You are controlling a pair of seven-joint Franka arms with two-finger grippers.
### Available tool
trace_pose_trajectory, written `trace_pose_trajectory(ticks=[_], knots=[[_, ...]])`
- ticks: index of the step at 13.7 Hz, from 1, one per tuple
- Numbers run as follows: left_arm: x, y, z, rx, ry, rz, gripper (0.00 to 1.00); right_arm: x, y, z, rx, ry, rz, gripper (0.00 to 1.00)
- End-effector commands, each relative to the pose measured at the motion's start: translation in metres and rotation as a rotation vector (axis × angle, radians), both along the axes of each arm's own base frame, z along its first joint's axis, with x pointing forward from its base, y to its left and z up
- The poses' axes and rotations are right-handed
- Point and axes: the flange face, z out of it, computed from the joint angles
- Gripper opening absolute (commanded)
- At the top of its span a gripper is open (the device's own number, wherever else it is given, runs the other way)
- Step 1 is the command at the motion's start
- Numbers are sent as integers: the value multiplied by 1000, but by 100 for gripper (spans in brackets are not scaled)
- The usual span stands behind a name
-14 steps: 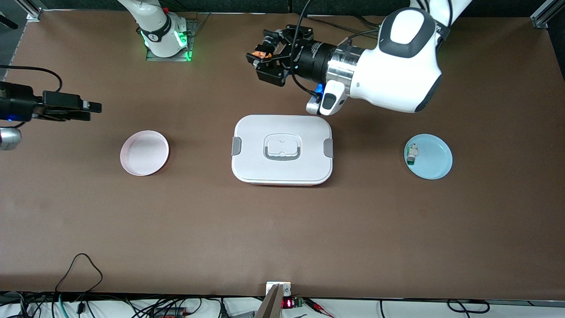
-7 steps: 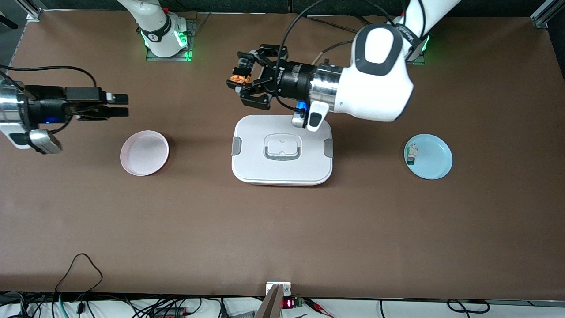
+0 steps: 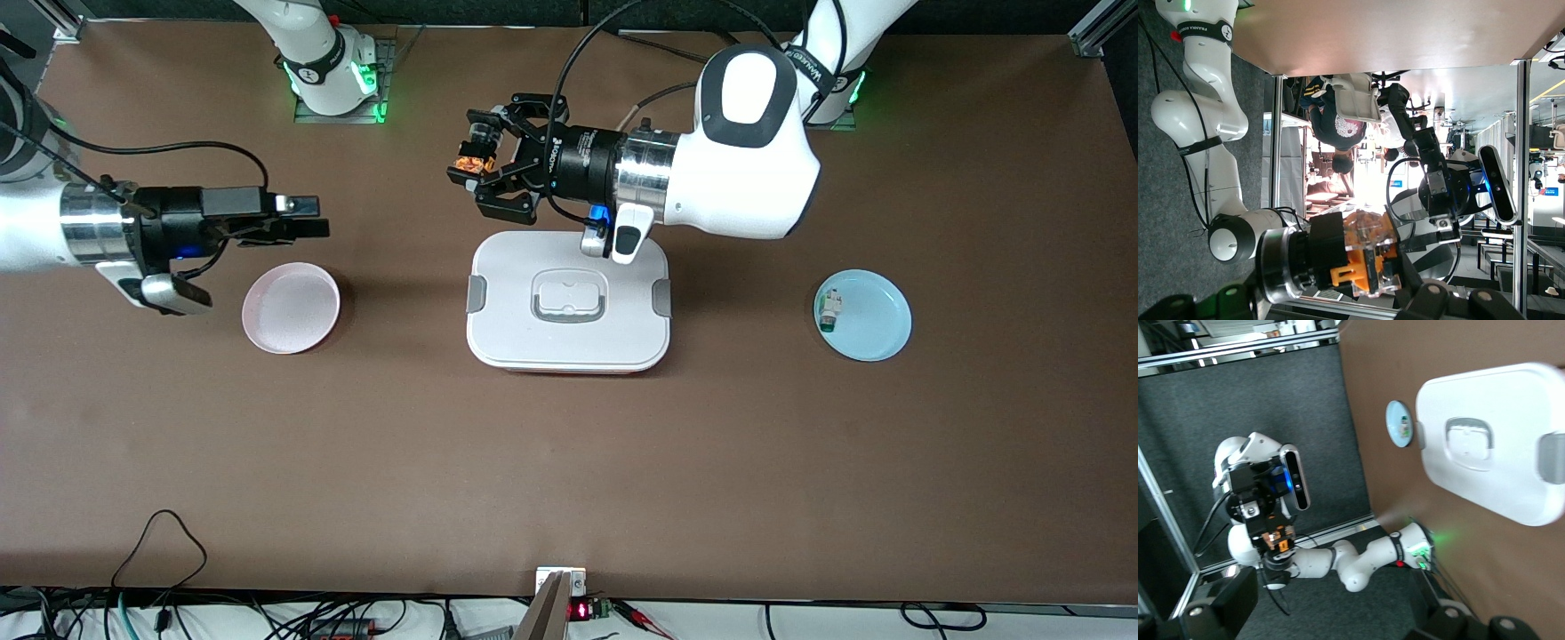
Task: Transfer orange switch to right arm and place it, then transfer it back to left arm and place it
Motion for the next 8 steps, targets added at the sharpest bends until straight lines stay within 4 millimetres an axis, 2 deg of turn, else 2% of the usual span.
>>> trace_pose_trajectory(ticks=[1,3,7,8], knots=[[4,-2,6,-29,15,13,1,-13,20,-1,62,-14,-15,100],[8,3,7,-28,23,18,1,-14,39,1,102,-16,-8,100],[11,8,7,-27,21,25,1,-28,72,-28,193,-42,-19,100],[12,8,6,-27,23,25,1,-32,79,-29,212,-55,-22,100]])
